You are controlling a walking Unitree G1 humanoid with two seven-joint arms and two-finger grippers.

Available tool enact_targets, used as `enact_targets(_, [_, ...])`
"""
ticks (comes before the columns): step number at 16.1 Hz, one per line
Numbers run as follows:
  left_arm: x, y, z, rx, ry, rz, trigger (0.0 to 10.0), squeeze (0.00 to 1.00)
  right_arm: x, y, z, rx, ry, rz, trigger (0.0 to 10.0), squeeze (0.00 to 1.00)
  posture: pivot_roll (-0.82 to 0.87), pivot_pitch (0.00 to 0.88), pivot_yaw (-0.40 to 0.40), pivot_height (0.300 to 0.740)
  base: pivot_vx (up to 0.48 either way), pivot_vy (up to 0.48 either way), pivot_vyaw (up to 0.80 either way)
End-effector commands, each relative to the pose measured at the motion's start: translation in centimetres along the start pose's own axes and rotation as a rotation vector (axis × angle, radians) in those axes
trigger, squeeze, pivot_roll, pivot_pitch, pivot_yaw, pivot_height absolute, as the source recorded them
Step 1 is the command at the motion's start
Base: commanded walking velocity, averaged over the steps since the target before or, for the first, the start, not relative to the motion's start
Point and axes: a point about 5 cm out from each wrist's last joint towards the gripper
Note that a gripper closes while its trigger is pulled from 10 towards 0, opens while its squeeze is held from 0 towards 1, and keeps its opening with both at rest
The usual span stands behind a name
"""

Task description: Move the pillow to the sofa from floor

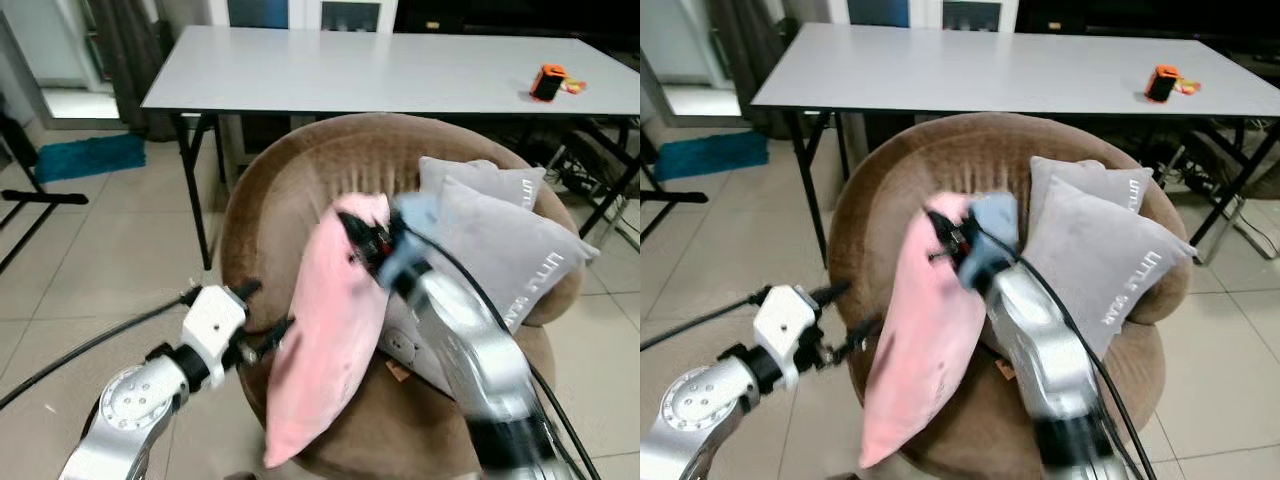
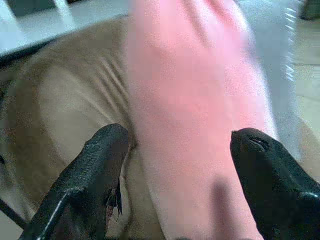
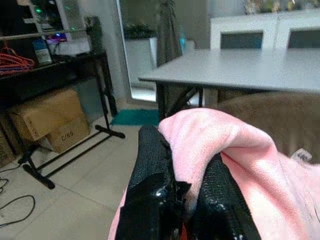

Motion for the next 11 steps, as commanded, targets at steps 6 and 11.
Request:
enact_targets(6, [-0.2,-0.1,0.3,0.015,0.023,-0.062,10.0,0.00,1.1,-4.7,-2.2,-0.031,0.008,-0.122,10.0,0.00,0.05,0.000,-0.038,0.740,0.000,0.000,0.00])
enact_targets(11, [-0.2,-0.4,0.1,0.011,0.039,-0.094,10.0,0.00,-4.5,-9.5,-10.7,-0.036,0.322,-0.348,10.0,0.99,0.04,0.000,-0.023,0.740,0.000,0.000,0.00])
Point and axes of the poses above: a point about 5 cm out from each wrist's last joint towards the gripper, its own x axis pointing out of the wrist towards the gripper, its own z axis along the axis of the wrist's last joint, y = z × x, and after that the axes turned 8 degrees about -x, right-handed
